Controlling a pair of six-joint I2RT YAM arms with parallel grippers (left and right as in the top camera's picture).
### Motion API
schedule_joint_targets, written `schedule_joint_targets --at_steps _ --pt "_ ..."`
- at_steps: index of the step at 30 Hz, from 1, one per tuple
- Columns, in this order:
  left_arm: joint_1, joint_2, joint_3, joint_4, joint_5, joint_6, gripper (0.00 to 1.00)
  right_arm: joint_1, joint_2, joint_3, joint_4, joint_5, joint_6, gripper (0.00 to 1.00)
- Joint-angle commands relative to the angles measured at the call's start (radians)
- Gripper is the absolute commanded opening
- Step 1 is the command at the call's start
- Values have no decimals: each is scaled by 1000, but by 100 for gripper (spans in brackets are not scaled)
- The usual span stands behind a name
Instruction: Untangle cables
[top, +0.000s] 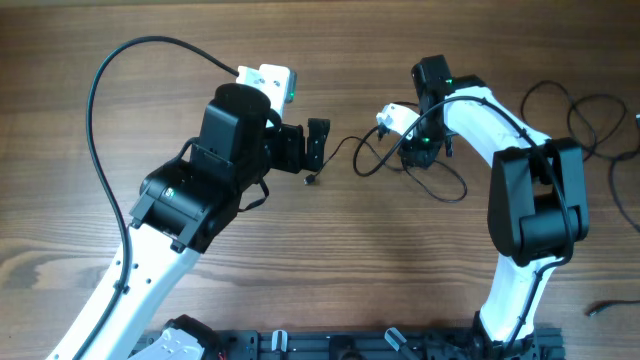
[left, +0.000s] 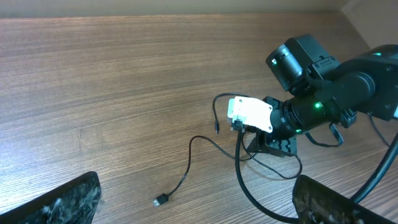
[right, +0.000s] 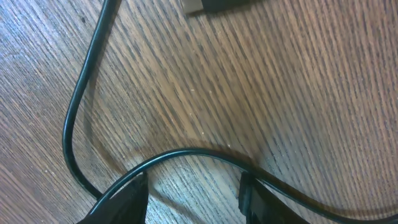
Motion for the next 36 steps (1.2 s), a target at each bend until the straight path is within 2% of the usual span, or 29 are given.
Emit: schedule_joint_targets --at_steps 1,4,10,18,23,24,26,27,36 --pt "-2 0 3 3 -10 -12 100 -1 28 -56 2 4 -46 49" --pt "-2 0 3 3 -10 -12 100 -21 -66 -56 -3 -71 -75 51" --pt "-2 0 3 3 -10 -12 100 -24 -215 -56 -30 -67 -82 56" --pt "-2 0 3 3 -10 -12 100 -20 -223 -87 -125 -142 -69 57" --pt "-2 0 3 3 -10 -12 100 -18 -223 -200 -52 -130 -73 62" --pt "-2 0 3 3 -10 -12 100 -18 -223 -211 -38 -130 -73 78" --pt "-2 0 3 3 -10 -12 100 -18 -223 -233 -11 -126 -74 86" --pt "-2 0 3 3 -10 -12 100 -18 -223 -252 25 -109 -73 99" --pt "-2 0 3 3 -10 -12 100 -19 -222 -328 143 -70 -74 99"
